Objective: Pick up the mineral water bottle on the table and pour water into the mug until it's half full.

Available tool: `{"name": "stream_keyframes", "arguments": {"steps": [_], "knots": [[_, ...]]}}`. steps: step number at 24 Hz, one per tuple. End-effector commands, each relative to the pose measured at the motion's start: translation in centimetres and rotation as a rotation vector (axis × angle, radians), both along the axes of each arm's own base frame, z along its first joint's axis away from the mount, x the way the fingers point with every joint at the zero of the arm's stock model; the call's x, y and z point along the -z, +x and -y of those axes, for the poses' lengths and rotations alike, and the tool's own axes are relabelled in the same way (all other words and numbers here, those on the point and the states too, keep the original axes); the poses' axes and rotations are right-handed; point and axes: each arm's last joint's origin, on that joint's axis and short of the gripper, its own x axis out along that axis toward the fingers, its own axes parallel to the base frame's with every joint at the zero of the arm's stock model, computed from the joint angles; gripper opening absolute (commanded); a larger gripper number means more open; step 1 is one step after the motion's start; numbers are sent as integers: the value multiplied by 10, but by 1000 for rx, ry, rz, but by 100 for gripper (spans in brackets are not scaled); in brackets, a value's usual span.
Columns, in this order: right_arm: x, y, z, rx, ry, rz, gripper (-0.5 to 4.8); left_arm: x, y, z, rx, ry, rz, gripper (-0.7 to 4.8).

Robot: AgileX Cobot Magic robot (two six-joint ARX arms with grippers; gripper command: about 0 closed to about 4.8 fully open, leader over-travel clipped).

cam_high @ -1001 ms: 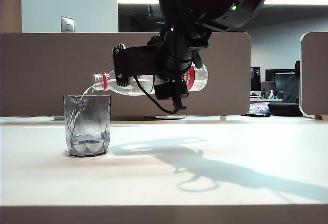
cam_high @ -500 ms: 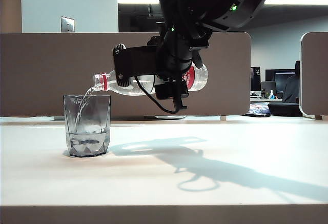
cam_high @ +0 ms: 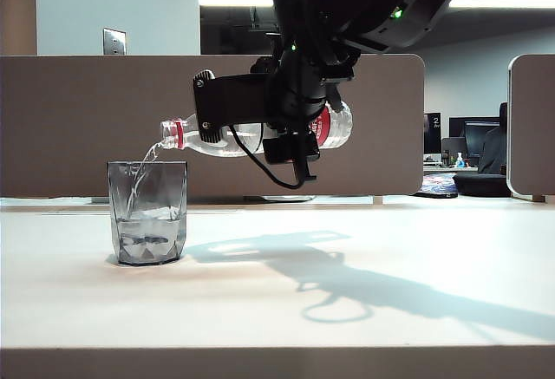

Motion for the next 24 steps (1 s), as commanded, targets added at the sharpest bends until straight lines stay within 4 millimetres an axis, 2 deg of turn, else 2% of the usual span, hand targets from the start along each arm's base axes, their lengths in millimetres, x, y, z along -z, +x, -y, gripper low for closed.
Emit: {"name": "stream_keyframes", "arguments": {"steps": [1, 24], "knots": [[-12, 1, -1, -5, 42, 49, 269, -2, 0, 0, 3, -3, 8, -5], [-12, 1, -1, 3, 78, 39, 269, -2, 0, 0, 3, -3, 8, -5]]}}
